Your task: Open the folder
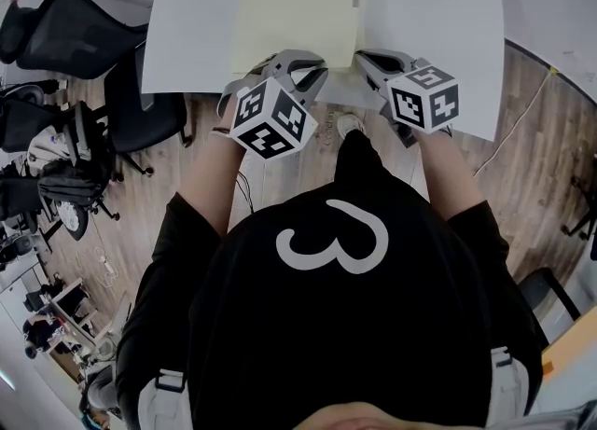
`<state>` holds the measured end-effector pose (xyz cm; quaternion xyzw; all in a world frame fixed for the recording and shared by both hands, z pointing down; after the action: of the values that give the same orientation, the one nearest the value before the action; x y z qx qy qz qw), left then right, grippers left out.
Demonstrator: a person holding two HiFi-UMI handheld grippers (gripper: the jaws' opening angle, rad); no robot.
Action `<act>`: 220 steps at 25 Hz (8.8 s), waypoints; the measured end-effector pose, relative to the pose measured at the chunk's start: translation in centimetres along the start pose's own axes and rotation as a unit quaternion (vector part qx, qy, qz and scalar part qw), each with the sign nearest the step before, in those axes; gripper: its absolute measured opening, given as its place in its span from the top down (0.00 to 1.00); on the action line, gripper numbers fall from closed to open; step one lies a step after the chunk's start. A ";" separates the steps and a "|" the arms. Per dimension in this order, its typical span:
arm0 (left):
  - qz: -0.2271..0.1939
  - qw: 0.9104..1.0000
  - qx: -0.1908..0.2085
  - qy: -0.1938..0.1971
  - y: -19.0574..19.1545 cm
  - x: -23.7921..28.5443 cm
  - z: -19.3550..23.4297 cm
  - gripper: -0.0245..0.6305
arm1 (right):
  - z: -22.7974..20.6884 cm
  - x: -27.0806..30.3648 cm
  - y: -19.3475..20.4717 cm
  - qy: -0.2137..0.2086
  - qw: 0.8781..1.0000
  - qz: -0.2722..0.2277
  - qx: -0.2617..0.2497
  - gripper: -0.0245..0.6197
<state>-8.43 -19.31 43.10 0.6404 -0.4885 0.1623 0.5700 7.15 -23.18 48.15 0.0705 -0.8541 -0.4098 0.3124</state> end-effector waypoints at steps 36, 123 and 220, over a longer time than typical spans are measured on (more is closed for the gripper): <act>0.003 1.000 0.008 -0.008 -1.6 -2.5 0.7 0.93 | 1.8 -0.4 -0.7 0.046 0.995 0.070 -0.061 0.92; -0.142 0.898 -0.341 -0.241 10.6 -21.4 0.9 0.93 | 2.6 -3.8 0.4 0.137 0.982 0.101 -0.087 0.92; -0.331 0.885 -0.322 -0.059 -10.8 -27.4 -33.5 0.93 | 26.6 -35.4 10.2 -0.155 0.963 -0.158 -0.154 0.92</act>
<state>-0.90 21.12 25.98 0.5547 -0.3057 -0.2403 0.7356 20.96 14.25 26.43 0.0914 -0.7969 -0.5861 0.1148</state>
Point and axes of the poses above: the fingertips, and each gripper's own axes: x forward along the fingers, z to its left, y out of its underside, the point moved 9 cm from there along -x, backward along the fingers, and after that the axes turned 2 degrees about x, right-handed, at the moved point
